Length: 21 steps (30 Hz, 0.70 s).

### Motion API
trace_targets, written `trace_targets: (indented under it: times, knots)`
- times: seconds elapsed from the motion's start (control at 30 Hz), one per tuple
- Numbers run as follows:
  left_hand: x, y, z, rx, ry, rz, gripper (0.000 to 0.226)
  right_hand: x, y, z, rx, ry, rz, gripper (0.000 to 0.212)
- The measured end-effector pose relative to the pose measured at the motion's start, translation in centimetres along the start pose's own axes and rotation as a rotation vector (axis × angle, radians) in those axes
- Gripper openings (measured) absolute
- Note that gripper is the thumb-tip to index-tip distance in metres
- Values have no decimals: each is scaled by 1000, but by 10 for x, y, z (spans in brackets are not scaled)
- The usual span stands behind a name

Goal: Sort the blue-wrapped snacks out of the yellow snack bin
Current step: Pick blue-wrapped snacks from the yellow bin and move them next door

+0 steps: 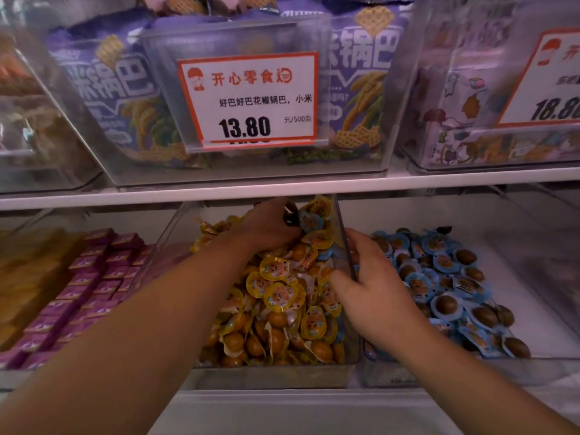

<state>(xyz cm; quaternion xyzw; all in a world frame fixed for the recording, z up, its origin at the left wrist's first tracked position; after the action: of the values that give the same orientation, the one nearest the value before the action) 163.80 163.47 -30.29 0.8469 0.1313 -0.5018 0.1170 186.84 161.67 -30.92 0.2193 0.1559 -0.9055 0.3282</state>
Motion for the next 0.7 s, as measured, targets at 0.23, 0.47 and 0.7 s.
trace_targets:
  times: [0.23,0.47,0.7]
  knots:
    - [4,-6,-8,0,-100,-25,37,1,-1,0,-29,32,-24,54]
    - [-7,7,-4,58,-1,-75,31,0,0,-1,-37,27,-26,53]
    - [-11,17,-22,34,55,13,21,-1,-1,3,-38,33,-4,51]
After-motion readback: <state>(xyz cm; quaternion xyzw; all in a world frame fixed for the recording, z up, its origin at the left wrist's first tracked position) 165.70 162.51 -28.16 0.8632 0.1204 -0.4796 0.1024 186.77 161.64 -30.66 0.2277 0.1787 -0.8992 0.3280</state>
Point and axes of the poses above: each hand's wrist, its own y-axis away from the middle knuckle, its own x-axis out of the palm, z = x × y, the point moved 1 cm from there along -y, towards the middle knuckle, and after that the axes turned 7 degrees about z, right-handed, at the moved point
